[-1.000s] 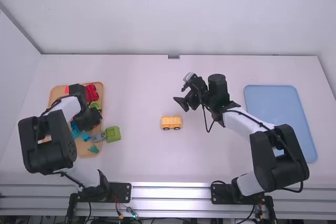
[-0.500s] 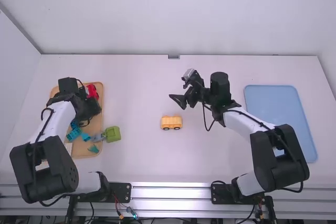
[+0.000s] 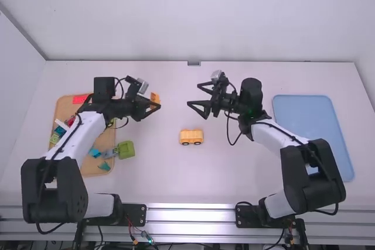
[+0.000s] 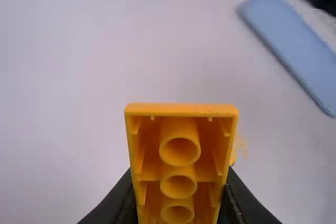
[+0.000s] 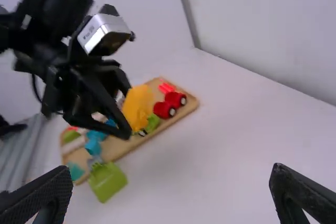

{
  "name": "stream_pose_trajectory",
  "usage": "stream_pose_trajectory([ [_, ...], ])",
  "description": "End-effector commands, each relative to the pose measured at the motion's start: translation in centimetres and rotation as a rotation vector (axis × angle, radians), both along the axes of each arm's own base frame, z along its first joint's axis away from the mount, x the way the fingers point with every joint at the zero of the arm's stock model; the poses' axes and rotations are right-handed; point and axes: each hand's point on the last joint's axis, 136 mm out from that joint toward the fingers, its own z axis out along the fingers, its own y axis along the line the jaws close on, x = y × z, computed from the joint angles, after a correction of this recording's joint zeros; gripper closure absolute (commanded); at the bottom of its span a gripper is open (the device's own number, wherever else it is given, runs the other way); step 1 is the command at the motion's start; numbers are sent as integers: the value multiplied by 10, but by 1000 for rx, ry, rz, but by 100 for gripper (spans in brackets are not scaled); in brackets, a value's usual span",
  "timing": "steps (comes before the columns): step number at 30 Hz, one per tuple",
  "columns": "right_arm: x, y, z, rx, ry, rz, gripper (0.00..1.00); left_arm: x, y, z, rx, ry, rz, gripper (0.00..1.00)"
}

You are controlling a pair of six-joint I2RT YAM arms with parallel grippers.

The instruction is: Assemble lego blocks to make yellow taxi

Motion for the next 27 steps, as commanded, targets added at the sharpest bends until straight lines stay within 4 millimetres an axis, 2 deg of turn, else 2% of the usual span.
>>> stream_pose_trajectory([
  [1, -23, -1, 19, 52, 36, 134, 1, -16, -33, 32, -90, -126, -189, 88],
  [2, -25, -2, 21, 57, 31, 144, 1, -16, -37, 34, -95, -136, -201, 88],
  [4, -29, -6, 29, 78, 34, 175, 1, -23, -58, 46, -138, -200, -292, 88],
  [5, -29, -7, 30, 80, 33, 177, 1, -25, -60, 48, -148, -209, -309, 88],
  [8, -35, -8, 34, 86, 25, 212, 1, -38, -83, 68, -205, -300, -425, 87],
  [14, -44, -3, 35, 82, -1, 262, 1, -26, -99, 69, -193, -279, -367, 85],
  [17, -50, 1, 40, 87, -52, 289, 9, -30, -107, 68, -197, -275, -387, 86],
  [22, -58, 6, 49, 100, -84, 319, 21, -31, -107, 68, -198, -267, -389, 87],
  [24, -57, 7, 49, 101, -84, 313, 25, -34, -108, 69, -212, -267, -408, 87],
  [27, -56, 6, 49, 101, -84, 311, 36, -45, -111, 72, -231, -301, -477, 87],
])
